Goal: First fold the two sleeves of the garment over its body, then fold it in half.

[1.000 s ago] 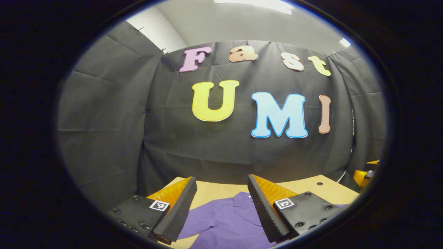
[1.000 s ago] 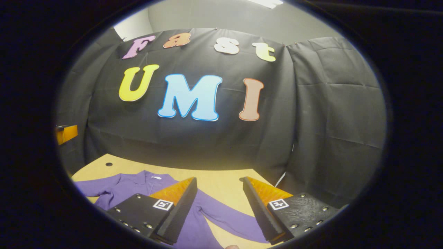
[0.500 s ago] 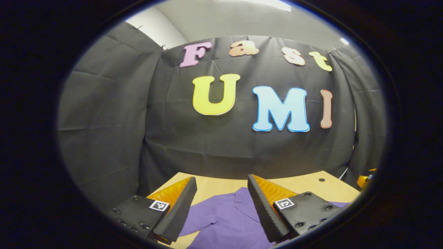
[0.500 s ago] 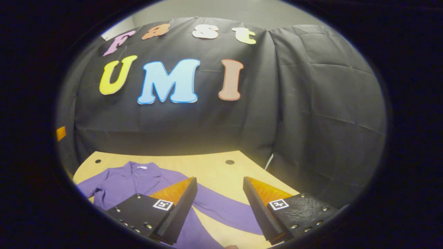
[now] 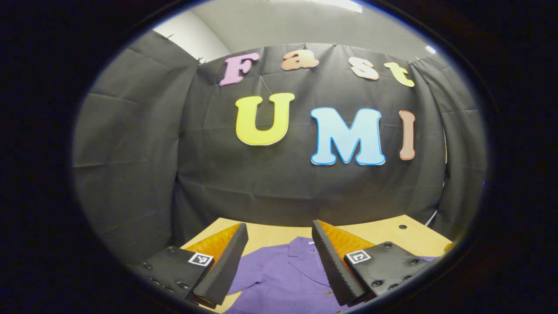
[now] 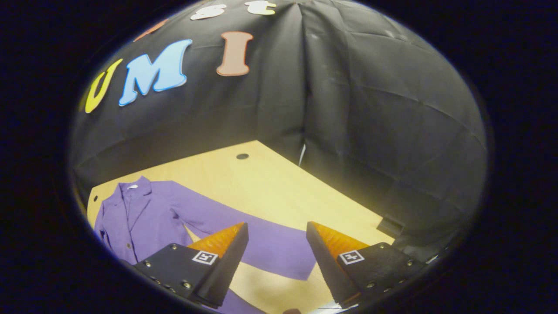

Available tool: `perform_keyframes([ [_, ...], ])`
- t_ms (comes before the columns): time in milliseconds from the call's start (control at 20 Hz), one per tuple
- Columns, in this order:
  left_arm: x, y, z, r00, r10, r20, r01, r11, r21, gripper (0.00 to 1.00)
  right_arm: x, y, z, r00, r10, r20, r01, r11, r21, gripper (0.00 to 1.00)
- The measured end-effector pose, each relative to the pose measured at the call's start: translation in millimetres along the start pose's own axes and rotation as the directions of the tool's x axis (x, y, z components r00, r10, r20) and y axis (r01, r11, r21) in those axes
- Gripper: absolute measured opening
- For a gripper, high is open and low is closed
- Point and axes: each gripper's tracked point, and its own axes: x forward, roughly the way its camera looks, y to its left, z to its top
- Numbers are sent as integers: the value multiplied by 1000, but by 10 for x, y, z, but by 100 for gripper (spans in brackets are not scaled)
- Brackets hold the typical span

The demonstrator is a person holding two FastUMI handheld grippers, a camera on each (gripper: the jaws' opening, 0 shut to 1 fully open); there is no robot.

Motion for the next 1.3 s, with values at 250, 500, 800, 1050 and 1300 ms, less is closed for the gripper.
perform_keyframes([
  [250, 23, -21, -9, 1000, 13, 3, -13, 1000, -4, 95, 320, -212, -408, 990, -42, -135, 47, 998, 33, 86],
  [500, -29, -23, -62, 999, 31, -18, -32, 999, -19, 95, 552, -286, -603, 976, -72, -207, 80, 996, 30, 85],
  [800, -42, 45, -74, 998, 52, -23, -53, 998, -17, 95, 684, -285, -778, 959, -87, -270, 95, 995, 15, 86],
  [1050, -62, 109, -90, 997, 67, -25, -67, 998, -4, 94, 698, -231, -940, 951, -77, -298, 98, 994, 56, 89],
  [1300, -64, 111, -100, 998, 66, -24, -66, 998, -14, 94, 702, -196, -953, 954, -46, -296, 69, 995, 69, 93],
])
